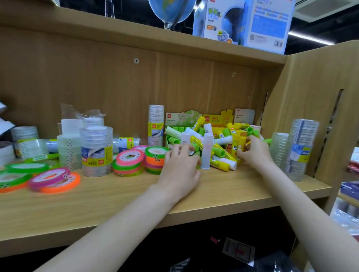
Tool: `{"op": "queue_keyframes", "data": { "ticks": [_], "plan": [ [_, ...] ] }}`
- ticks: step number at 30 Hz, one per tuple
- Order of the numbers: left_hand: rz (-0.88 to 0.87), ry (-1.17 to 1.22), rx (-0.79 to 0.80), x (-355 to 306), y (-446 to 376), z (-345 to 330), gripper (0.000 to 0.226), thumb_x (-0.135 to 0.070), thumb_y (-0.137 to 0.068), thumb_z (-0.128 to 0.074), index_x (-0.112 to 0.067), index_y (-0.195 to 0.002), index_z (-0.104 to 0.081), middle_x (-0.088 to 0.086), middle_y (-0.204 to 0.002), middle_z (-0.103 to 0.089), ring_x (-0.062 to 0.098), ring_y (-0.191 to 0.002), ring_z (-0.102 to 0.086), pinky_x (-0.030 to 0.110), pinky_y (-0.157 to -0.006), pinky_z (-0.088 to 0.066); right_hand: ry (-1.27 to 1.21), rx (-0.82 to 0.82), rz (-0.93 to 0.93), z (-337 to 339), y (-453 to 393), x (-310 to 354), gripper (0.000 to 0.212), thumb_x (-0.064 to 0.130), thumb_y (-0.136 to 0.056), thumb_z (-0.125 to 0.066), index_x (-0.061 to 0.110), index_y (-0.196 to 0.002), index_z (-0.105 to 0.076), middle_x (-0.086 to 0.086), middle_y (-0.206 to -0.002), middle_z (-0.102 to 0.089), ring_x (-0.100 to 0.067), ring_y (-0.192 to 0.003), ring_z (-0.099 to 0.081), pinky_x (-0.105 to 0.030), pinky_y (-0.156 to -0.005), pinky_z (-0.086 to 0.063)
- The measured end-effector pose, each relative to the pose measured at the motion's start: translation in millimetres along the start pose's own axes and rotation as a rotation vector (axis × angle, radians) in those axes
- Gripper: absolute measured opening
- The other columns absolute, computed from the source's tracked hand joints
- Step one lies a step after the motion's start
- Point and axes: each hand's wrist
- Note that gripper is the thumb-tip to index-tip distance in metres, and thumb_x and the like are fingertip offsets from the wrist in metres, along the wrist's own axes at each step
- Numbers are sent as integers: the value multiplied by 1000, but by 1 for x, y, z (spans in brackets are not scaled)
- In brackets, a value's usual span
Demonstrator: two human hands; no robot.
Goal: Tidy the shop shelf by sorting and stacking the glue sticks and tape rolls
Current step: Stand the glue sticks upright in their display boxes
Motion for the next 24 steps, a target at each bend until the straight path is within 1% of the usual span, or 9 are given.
{"op": "queue_keyframes", "data": {
  "ticks": [2,6,9,11,13,16,19,22,24],
  "plan": [
    [-11,23,2,0,0,0,30,-22,-90,-44,-22,-117,-58,0,-138,-33,21,-129,-24,35,-102,-23,-9,14,-18,-4,2,-5,28,9,-79,-67,2,-103,-53,-19,-99,-63,-34,-97,-57,-32,-68,-38],
    [-28,52,-8,1,0,1,28,-20,-91,-44,-23,-115,-58,-1,-138,-33,20,-130,-23,34,-101,-23,-50,-7,12,9,19,-1,43,12,-82,-67,3,-119,-46,-19,-104,-63,-33,-101,-57,-34,-77,-42],
    [-37,63,-8,1,0,1,27,-20,-91,-44,-24,-114,-58,-1,-137,-34,20,-130,-24,34,-101,-23,-76,-247,185,30,48,2,32,7,-85,-62,1,-115,-51,-17,-96,-63,-30,-85,-60,-37,-77,-46],
    [-55,83,-9,-1,1,2,27,-19,-91,-44,-23,-113,-58,-1,-137,-35,19,-129,-24,32,-101,-23,10,-499,348,46,63,-2,29,0,-81,-62,0,-110,-55,-19,-98,-59,-33,-89,-55,-35,-82,-40],
    [-78,96,-6,-3,2,4,26,-18,-91,-44,-23,-113,-58,-2,-136,-35,18,-128,-25,32,-101,-22,117,-645,339,64,64,-10,36,4,-79,-65,-1,-112,-53,-24,-110,-51,-40,-102,-47,-31,-87,-29],
    [-80,106,5,-6,4,5,26,-17,-91,-45,-21,-113,-57,-1,-134,-37,19,-126,-28,33,-101,-23,103,-511,78,77,53,-24,66,17,-78,-71,2,-132,-36,-25,-130,-34,-42,-117,-36,-37,-99,-25],
    [-60,185,26,-7,6,8,26,-14,-89,-47,-17,-114,-57,2,-128,-40,21,-120,-36,34,-101,-32,82,-391,37,68,53,-39,87,11,-77,-71,9,-144,-16,-25,-137,-24,-50,-113,-41,-55,-96,-37],
    [-60,204,23,-6,8,11,27,-12,-89,-48,-14,-114,-56,4,-124,-41,22,-114,-41,35,-99,-36,-27,-325,-70,64,61,-46,95,10,-80,-70,12,-148,-4,-26,-138,-24,-49,-109,-48,-53,-93,-40],
    [-61,198,34,-6,9,11,28,-13,-89,-48,-15,-115,-56,4,-125,-41,21,-114,-42,35,-99,-36,-83,-303,-103,64,65,-46,92,12,-81,-69,9,-148,-6,-25,-136,-31,-45,-112,-47,-51,-93,-40]
  ]
}}
Point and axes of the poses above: each hand's wrist, its own y-axis away from the middle knuckle, its own z-axis out of the back of the hand, x = y × z
